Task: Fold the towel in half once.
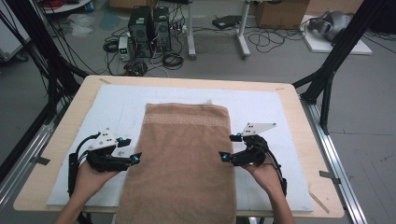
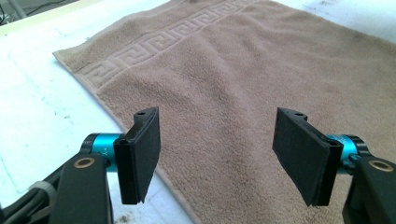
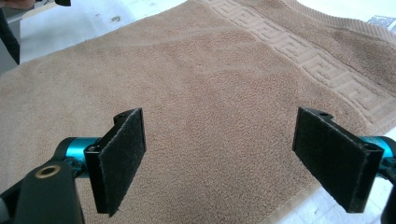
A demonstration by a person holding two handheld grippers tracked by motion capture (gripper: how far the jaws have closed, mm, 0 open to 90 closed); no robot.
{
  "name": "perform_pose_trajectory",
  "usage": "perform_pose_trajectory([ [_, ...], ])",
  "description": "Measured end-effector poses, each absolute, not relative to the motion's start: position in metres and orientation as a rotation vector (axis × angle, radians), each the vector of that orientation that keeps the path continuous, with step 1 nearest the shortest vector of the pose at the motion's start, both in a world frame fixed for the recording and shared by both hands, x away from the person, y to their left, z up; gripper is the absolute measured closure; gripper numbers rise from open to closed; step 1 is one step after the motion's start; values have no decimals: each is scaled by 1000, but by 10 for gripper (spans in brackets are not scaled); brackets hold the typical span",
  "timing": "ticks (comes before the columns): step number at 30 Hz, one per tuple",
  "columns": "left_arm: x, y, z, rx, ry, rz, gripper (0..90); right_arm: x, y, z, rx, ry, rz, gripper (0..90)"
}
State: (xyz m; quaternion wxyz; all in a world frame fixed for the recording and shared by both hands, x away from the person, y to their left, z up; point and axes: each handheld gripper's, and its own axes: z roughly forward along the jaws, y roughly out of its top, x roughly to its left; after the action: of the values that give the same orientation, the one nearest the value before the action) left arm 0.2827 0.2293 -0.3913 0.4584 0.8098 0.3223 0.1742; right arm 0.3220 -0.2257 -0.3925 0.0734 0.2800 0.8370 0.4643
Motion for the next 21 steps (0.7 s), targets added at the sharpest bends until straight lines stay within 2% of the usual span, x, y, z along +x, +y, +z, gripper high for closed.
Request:
perform_pose_trajectory([
  [11, 302, 223, -378, 2020, 778, 448, 331, 339, -223, -375, 832, 2504, 1340, 165],
  [17, 326, 216, -370, 2041, 798, 490, 340, 357, -222, -367, 850, 2454, 1310, 169],
  [21, 350, 213, -371, 2002, 830, 467, 349, 371, -220, -371, 863, 2425, 1294, 174],
])
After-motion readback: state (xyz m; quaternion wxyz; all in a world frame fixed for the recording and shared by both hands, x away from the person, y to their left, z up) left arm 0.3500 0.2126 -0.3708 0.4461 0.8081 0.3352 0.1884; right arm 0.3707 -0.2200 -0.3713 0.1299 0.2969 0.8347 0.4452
